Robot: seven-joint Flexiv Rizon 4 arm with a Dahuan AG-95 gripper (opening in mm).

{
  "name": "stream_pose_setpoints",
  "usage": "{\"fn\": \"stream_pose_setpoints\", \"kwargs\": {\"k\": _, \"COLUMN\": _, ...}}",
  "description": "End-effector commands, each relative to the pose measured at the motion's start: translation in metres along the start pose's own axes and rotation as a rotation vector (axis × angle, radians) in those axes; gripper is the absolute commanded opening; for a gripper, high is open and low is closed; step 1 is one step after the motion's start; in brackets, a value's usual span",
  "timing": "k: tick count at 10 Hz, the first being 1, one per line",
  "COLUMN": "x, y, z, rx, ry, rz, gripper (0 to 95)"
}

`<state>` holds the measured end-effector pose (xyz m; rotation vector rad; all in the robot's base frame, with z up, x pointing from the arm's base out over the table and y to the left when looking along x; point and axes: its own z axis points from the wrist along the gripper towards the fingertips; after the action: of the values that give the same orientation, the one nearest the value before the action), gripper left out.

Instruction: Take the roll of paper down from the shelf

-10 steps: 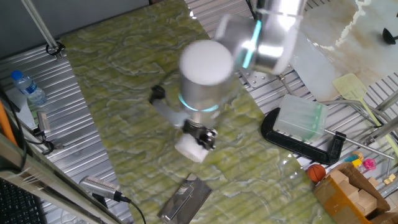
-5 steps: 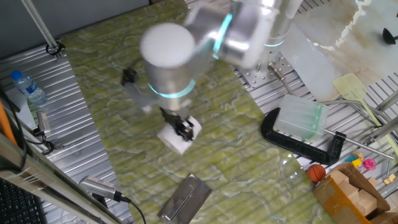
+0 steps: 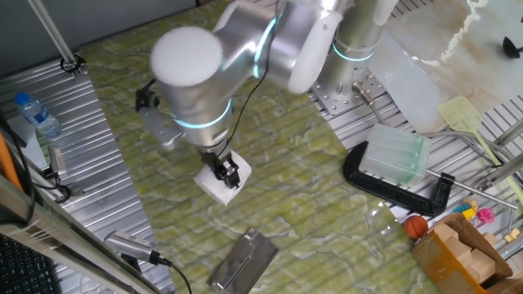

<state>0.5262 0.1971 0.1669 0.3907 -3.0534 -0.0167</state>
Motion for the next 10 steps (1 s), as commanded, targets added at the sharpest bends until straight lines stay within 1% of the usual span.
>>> {"fn": "stream_pose_setpoints", "kwargs": {"k": 1, "x": 0.003, "y": -0.001, "z": -0.001, "rx": 0.004, "ry": -0.036, "rz": -0.037, "gripper": 0.0}}
{"fn": "stream_pose_setpoints", "kwargs": {"k": 2, "x": 0.003, "y": -0.001, "z": -0.001, "rx": 0.008, "ry": -0.045, "rz": -0.017, "gripper": 0.0}}
{"fn": "stream_pose_setpoints", "kwargs": {"k": 3, "x": 0.003, "y": -0.001, "z": -0.001, "rx": 0.008, "ry": -0.049, "rz": 0.074, "gripper": 0.0}}
{"fn": "stream_pose_setpoints", "kwargs": {"k": 4, "x": 0.003, "y": -0.001, "z": -0.001, "rx": 0.019, "ry": -0.05, "rz": 0.147, "gripper": 0.0}}
{"fn": "stream_pose_setpoints", "kwargs": {"k": 5, "x": 0.003, "y": -0.001, "z": -0.001, "rx": 0.028, "ry": -0.058, "rz": 0.21, "gripper": 0.0}}
{"fn": "stream_pose_setpoints", "kwargs": {"k": 6, "x": 0.003, "y": -0.001, "z": -0.001, "rx": 0.027, "ry": -0.066, "rz": 0.244, "gripper": 0.0}}
{"fn": "stream_pose_setpoints", "kwargs": {"k": 7, "x": 0.003, "y": -0.001, "z": -0.001, "rx": 0.017, "ry": -0.078, "rz": 0.316, "gripper": 0.0}}
{"fn": "stream_pose_setpoints", "kwargs": {"k": 8, "x": 0.003, "y": -0.001, "z": -0.001, "rx": 0.015, "ry": -0.081, "rz": 0.33, "gripper": 0.0}}
{"fn": "stream_pose_setpoints", "kwargs": {"k": 9, "x": 0.005, "y": -0.008, "z": 0.001, "rx": 0.013, "ry": -0.09, "rz": 0.336, "gripper": 0.0}}
{"fn": "stream_pose_setpoints", "kwargs": {"k": 10, "x": 0.006, "y": -0.014, "z": 0.0, "rx": 0.011, "ry": -0.09, "rz": 0.324, "gripper": 0.0}}
